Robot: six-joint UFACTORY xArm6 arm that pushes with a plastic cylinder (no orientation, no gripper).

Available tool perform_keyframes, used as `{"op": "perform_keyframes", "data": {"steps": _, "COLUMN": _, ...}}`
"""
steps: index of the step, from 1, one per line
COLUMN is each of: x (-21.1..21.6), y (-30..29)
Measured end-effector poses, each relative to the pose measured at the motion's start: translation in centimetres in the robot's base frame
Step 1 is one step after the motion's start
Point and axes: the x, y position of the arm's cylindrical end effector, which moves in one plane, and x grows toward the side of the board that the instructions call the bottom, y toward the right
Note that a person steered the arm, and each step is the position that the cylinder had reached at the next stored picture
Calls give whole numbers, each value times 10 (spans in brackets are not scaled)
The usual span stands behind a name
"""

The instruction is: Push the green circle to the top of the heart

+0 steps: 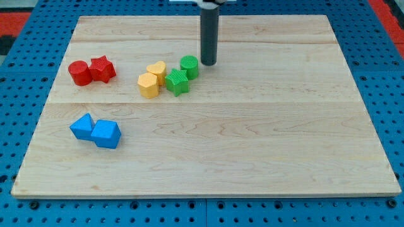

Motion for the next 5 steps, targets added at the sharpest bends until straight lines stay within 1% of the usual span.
{"op": "perform_keyframes", "data": {"steps": 1, "x": 108, "y": 0}}
{"op": "perform_keyframes", "data": {"steps": 2, "x": 121, "y": -39}}
{"op": "perform_keyframes", "data": {"steps": 3, "x": 92, "y": -47}}
{"op": "perform_keyframes", "data": {"steps": 5, "x": 2, "y": -6}}
